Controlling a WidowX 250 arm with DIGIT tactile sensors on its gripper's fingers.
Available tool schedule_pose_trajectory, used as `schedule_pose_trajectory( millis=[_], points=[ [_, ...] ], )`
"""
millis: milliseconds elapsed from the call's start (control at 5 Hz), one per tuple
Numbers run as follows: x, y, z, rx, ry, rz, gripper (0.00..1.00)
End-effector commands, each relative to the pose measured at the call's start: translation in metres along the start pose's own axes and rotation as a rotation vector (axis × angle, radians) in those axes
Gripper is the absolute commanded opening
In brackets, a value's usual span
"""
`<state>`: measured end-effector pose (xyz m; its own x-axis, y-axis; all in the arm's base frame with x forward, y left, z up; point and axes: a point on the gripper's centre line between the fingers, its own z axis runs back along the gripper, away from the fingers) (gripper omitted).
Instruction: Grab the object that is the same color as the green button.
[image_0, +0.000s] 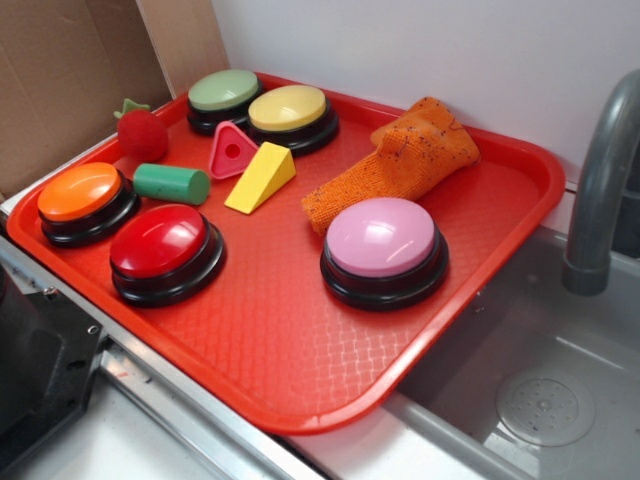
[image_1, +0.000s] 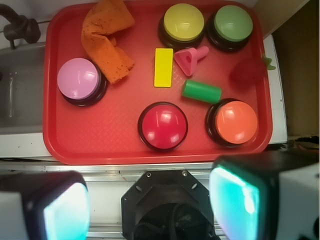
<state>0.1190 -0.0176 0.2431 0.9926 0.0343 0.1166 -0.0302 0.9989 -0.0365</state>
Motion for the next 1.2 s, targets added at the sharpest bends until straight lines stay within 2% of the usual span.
schedule_pose_trajectory(
  millis=[0, 200, 600, 800, 1000],
  points=[
    [0.000, 0.000, 0.000, 0.000, 0.000, 0.000, 1.00],
    [0.015, 0.017, -0.013, -0.070, -0.022, 0.238, 1.00],
    [0.044, 0.051, -0.050, -0.100, 0.049, 0.717, 1.00],
    [0.057, 0.073, -0.078, -0.063, 0.053, 0.967, 1.00],
    [0.059, 0.086, -0.102, 0.009, 0.002, 1.210, 1.00]
  ],
)
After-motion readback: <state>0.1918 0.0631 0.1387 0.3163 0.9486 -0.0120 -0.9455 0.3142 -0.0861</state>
